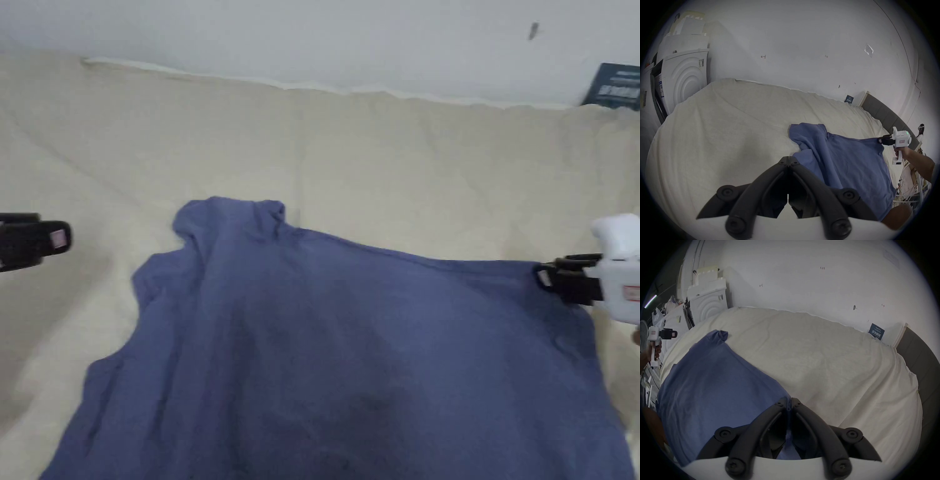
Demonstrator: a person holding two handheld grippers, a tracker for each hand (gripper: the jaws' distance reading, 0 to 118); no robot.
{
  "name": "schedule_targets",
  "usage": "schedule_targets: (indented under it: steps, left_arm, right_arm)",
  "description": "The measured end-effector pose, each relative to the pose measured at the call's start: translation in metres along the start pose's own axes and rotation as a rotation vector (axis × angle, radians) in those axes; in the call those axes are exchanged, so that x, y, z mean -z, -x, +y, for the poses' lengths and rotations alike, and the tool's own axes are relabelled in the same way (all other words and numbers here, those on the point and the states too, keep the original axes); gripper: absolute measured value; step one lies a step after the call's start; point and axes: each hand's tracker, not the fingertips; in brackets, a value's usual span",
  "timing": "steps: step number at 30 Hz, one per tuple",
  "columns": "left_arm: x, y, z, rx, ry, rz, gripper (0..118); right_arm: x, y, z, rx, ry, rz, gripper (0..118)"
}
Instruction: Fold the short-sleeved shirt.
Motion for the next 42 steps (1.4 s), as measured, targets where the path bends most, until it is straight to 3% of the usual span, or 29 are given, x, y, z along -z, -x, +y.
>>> schedule_targets:
  steps: [2, 7, 13, 14, 15, 16, 17, 20, 23, 37, 42]
  left_arm:
    - [0.012, 0.0, 0.006, 0.008, 0.008, 0.002, 0]
    - [0.059, 0.012, 0.024, 0.003, 0.055, -0.001, 0]
    - [0.119, 0.018, 0.042, -0.081, 0.138, -0.114, 0]
    - [0.127, 0.017, 0.043, -0.101, 0.158, -0.144, 3]
    - [0.134, 0.014, 0.043, -0.1, 0.19, -0.177, 20]
    - [0.14, 0.01, 0.042, -0.061, 0.23, -0.207, 29]
    - [0.144, 0.009, 0.043, 0.023, 0.221, -0.157, 31]
    - [0.155, 0.0, 0.04, 0.033, 0.291, -0.223, 32]
    - [0.164, -0.006, 0.038, 0.055, 0.313, -0.216, 49]
    - [0.199, -0.011, 0.059, -0.165, 0.201, -0.211, 49]
    - [0.219, -0.02, 0.058, -0.173, 0.261, -0.172, 48]
  right_arm:
    - [-0.001, -0.002, 0.001, 0.052, 0.008, 0.046, 5]
    - [0.003, -0.006, 0.003, 0.062, 0.0, 0.059, 5]
    - [0.013, -0.016, 0.004, 0.069, 0.016, 0.046, 5]
    - [0.013, -0.017, 0.005, 0.071, 0.018, 0.044, 5]
    - [0.012, -0.015, 0.004, 0.069, 0.019, 0.045, 5]
    - [0.011, -0.014, 0.003, 0.066, 0.021, 0.04, 5]
    - [0.011, -0.015, 0.002, 0.065, 0.023, 0.037, 5]
    - [0.011, -0.019, -0.001, 0.067, 0.025, 0.033, 5]
    - [0.009, -0.02, -0.002, 0.077, 0.025, 0.03, 5]
    - [0.007, -0.02, 0.004, 0.061, 0.028, 0.019, 5]
    - [0.01, -0.024, 0.006, 0.07, 0.022, 0.023, 5]
